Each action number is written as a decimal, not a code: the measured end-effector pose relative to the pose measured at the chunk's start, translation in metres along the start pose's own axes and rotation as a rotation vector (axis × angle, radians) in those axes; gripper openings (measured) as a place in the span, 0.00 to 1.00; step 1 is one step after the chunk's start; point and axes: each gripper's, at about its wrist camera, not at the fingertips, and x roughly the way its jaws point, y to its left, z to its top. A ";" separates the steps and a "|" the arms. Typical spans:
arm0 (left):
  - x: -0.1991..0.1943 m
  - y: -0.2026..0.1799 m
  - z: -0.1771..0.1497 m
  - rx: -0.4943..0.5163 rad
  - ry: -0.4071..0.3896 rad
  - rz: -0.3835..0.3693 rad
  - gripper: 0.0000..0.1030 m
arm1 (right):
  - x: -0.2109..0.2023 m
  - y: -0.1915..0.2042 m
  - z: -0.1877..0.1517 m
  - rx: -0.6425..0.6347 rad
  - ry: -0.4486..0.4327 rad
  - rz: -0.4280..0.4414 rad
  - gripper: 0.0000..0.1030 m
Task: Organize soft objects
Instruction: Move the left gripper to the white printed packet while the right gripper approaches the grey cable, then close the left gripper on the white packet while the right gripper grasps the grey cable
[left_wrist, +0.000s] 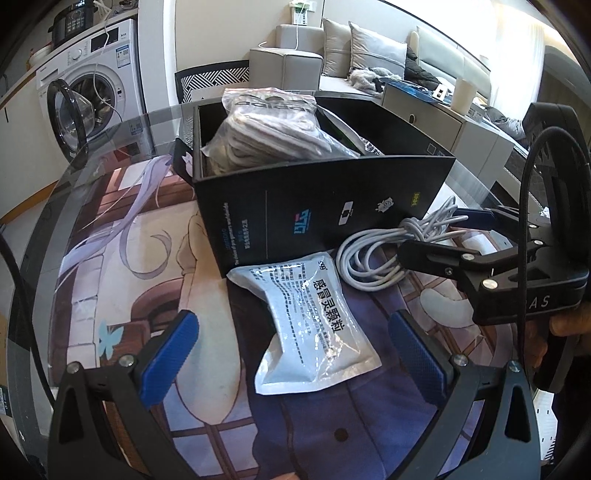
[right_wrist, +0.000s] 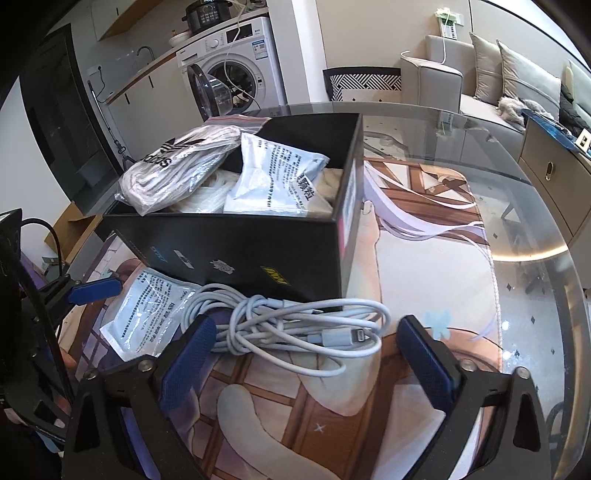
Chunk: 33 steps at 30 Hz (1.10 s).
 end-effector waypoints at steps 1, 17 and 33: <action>0.000 0.000 0.000 0.001 0.001 0.000 1.00 | -0.001 0.000 0.000 0.001 -0.002 0.010 0.84; 0.009 0.003 0.007 -0.046 0.028 0.013 1.00 | -0.033 -0.023 -0.012 0.052 -0.058 0.046 0.70; 0.000 -0.006 0.005 0.040 -0.005 0.038 0.31 | -0.045 -0.030 -0.018 0.066 -0.081 0.043 0.70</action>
